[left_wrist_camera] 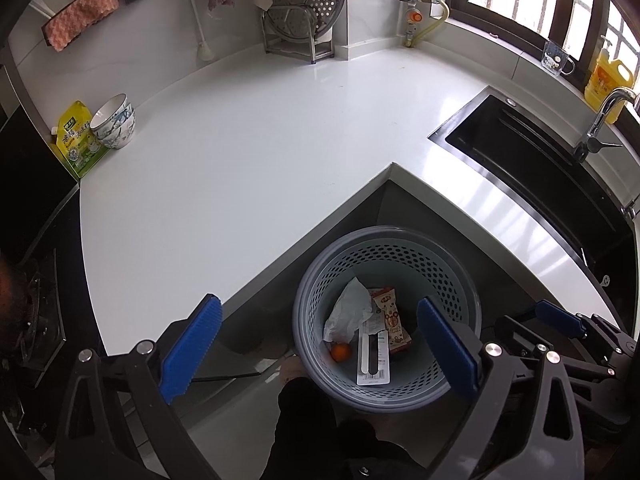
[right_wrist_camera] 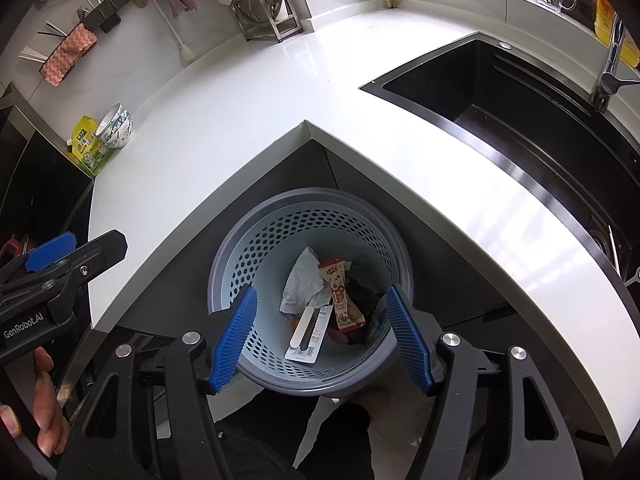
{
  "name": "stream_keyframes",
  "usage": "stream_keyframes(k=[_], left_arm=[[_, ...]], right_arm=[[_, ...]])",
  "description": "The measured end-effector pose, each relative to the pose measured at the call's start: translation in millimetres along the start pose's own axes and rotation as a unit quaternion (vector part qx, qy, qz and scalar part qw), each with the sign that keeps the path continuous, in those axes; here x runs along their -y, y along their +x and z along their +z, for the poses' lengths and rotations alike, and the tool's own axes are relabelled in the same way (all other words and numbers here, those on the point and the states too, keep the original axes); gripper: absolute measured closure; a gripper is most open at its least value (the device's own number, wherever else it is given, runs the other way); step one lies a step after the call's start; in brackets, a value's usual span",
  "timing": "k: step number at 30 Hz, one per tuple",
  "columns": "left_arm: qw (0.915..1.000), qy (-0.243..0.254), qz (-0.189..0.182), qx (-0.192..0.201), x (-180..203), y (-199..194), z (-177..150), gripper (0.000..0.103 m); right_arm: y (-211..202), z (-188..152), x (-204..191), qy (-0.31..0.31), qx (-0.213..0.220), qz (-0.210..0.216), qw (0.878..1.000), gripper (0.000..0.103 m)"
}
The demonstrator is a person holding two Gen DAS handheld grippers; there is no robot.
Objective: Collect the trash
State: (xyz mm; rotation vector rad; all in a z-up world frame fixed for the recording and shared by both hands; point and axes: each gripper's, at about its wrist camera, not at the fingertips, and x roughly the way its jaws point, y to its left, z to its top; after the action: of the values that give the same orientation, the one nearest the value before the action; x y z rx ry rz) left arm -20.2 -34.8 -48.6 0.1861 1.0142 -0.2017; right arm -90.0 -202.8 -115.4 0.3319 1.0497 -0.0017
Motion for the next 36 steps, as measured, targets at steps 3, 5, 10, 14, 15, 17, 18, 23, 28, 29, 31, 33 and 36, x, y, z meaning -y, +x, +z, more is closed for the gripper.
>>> stream_keyframes(k=[3, 5, 10, 14, 15, 17, 18, 23, 28, 29, 31, 33, 36], left_arm=[[1.0, 0.0, 0.004, -0.002, 1.1, 0.9, 0.4, 0.006], [1.0, -0.001, 0.007, -0.003, 1.5, 1.5, 0.9, 0.006], [0.9999, -0.003, 0.011, -0.007, 2.7, 2.6, 2.4, 0.006], [0.9999, -0.005, 0.013, -0.007, 2.4, 2.9, 3.9, 0.006], [0.9999, -0.006, 0.014, -0.007, 2.1, 2.8, 3.9, 0.006], [0.9998, -0.008, 0.015, -0.007, 1.5, 2.6, 4.1, 0.006], [0.9998, -0.008, 0.016, -0.006, 1.3, 2.4, 4.1, 0.006], [0.9998, -0.006, 0.016, -0.007, 1.5, 2.9, 5.2, 0.006], [0.9998, -0.004, 0.017, -0.006, 0.2, 2.9, 6.4, 0.006], [0.9998, -0.004, 0.018, -0.005, 0.1, 2.8, 6.4, 0.006], [0.9998, -0.002, 0.019, -0.005, 0.7, 2.6, 6.5, 0.006], [0.9998, -0.002, 0.019, -0.005, 1.0, 2.6, 6.5, 0.006], [0.9998, -0.001, 0.018, -0.004, 0.4, 2.4, 7.2, 0.006]], right_arm=[[-1.5, 1.0, 0.6, 0.001, 0.002, 0.0, 1.0, 0.038], [-2.3, 2.1, 1.4, 0.001, 0.002, 0.0, 1.0, 0.038], [-3.3, 2.9, 2.1, 0.001, 0.003, -0.002, 1.0, 0.038], [-3.0, 3.8, 0.7, -0.001, 0.004, -0.004, 1.0, 0.038], [-3.0, 4.0, 0.4, -0.002, 0.004, -0.004, 1.0, 0.038], [-3.2, 4.1, -0.4, -0.003, 0.005, -0.005, 1.0, 0.038], [-3.3, 4.4, -0.5, -0.003, 0.005, -0.005, 1.0, 0.038], [-3.3, 4.5, -1.3, -0.003, 0.005, -0.005, 1.0, 0.038], [-2.8, 5.1, -2.3, -0.005, 0.006, -0.005, 1.0, 0.038], [-2.7, 5.2, -2.2, -0.006, 0.006, -0.004, 1.0, 0.038], [-2.5, 5.1, -3.1, -0.007, 0.006, -0.004, 1.0, 0.038], [-2.5, 5.0, -3.6, -0.007, 0.007, -0.005, 1.0, 0.038], [-2.6, 5.0, -3.8, -0.007, 0.006, -0.005, 1.0, 0.038]])
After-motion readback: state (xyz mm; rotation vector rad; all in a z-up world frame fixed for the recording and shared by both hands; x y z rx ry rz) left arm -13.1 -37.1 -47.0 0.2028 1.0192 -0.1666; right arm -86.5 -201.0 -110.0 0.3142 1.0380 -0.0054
